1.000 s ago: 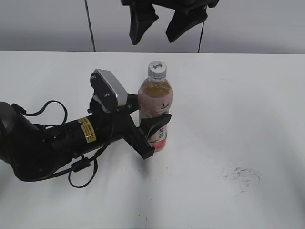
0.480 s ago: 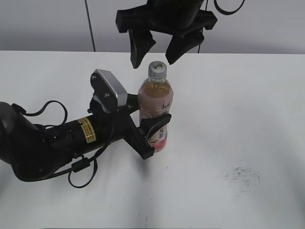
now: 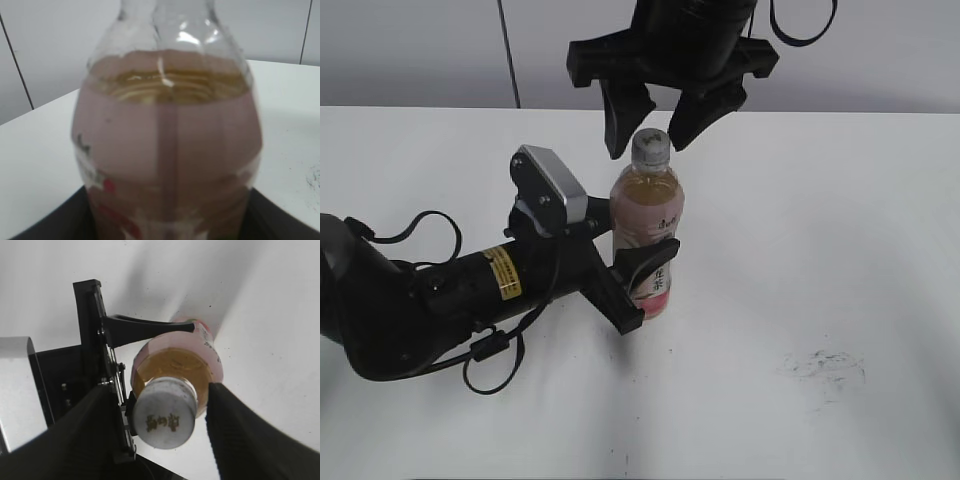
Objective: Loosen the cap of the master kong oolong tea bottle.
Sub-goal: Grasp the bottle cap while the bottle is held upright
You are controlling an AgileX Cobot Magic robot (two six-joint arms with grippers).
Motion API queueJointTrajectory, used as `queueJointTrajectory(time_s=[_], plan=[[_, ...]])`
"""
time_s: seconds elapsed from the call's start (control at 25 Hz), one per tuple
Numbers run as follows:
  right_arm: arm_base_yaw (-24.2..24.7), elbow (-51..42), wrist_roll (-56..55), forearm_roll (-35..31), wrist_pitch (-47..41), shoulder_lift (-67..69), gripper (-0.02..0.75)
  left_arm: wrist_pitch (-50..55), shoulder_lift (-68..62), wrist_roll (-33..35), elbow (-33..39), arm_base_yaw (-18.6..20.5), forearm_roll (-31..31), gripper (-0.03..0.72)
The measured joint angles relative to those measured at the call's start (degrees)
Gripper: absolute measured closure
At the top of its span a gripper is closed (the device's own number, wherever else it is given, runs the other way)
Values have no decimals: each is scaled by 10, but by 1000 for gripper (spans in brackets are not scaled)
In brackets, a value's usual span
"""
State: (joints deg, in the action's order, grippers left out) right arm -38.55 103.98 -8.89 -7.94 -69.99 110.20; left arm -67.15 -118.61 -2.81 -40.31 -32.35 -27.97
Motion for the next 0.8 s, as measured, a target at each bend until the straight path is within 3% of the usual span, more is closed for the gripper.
queueJointTrajectory(time_s=[0.08,0.16,0.36,0.64,0.8], plan=[[0,0,0,1,0,0,318,0,0,0,0,0,0,300],[0,0,6,6,-1,0,457,0,0,0,0,0,0,300],[0,0,155,8,-1,0,464,0,0,0,0,0,0,300],[0,0,678,5,-1,-1,465,0,0,0,0,0,0,302],[0,0,759,0,-2,-1,465,0,0,0,0,0,0,302]])
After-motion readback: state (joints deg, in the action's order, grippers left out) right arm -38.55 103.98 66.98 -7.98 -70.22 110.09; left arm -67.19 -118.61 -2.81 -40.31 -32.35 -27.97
